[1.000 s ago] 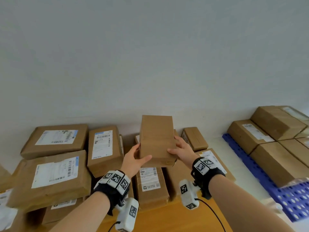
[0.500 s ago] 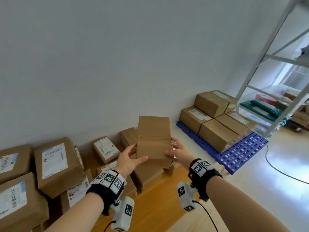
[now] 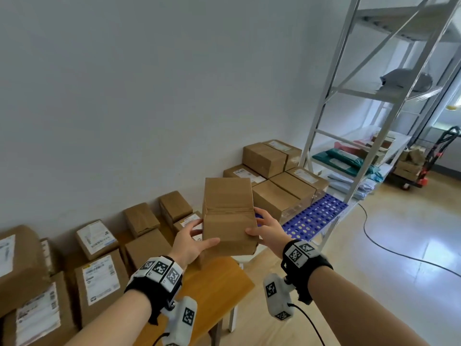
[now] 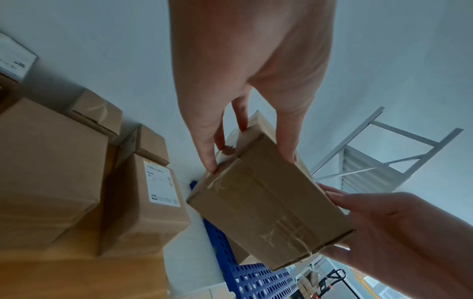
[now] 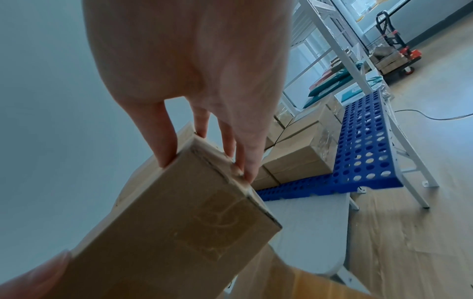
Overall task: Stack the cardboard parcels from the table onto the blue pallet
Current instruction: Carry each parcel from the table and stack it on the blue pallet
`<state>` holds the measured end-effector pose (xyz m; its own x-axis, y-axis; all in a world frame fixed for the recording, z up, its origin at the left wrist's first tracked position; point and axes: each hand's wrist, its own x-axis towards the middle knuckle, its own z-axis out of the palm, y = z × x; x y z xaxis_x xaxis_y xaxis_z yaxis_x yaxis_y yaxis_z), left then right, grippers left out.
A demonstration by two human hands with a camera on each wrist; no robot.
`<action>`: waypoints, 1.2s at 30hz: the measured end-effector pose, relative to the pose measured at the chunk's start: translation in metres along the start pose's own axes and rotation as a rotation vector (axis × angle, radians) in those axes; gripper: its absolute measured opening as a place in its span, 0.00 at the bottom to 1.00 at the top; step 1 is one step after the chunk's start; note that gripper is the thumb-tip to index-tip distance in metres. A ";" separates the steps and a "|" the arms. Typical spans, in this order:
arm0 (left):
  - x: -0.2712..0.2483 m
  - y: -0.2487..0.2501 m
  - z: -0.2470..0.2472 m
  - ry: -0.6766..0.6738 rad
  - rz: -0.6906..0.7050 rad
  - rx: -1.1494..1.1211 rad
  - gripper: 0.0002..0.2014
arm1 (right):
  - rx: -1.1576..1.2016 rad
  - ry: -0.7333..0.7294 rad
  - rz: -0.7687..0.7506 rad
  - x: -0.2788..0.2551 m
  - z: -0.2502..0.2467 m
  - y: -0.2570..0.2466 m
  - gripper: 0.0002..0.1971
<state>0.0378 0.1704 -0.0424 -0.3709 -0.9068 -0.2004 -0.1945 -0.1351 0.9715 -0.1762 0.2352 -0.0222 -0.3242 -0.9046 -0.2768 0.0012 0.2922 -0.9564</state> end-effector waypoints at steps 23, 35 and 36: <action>0.042 0.030 0.186 0.101 -0.058 -0.090 0.44 | -0.040 -0.159 -0.017 0.066 -0.191 0.005 0.36; 0.153 0.019 0.190 0.083 -0.114 -0.263 0.44 | -0.143 -0.198 0.015 0.175 -0.195 -0.013 0.34; 0.163 0.019 0.189 0.088 -0.110 -0.277 0.44 | -0.154 -0.200 0.012 0.186 -0.195 -0.016 0.34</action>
<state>-0.1985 0.0955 -0.0803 -0.2785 -0.9102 -0.3065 0.0299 -0.3271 0.9445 -0.4208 0.1222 -0.0400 -0.1313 -0.9396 -0.3159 -0.1452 0.3335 -0.9315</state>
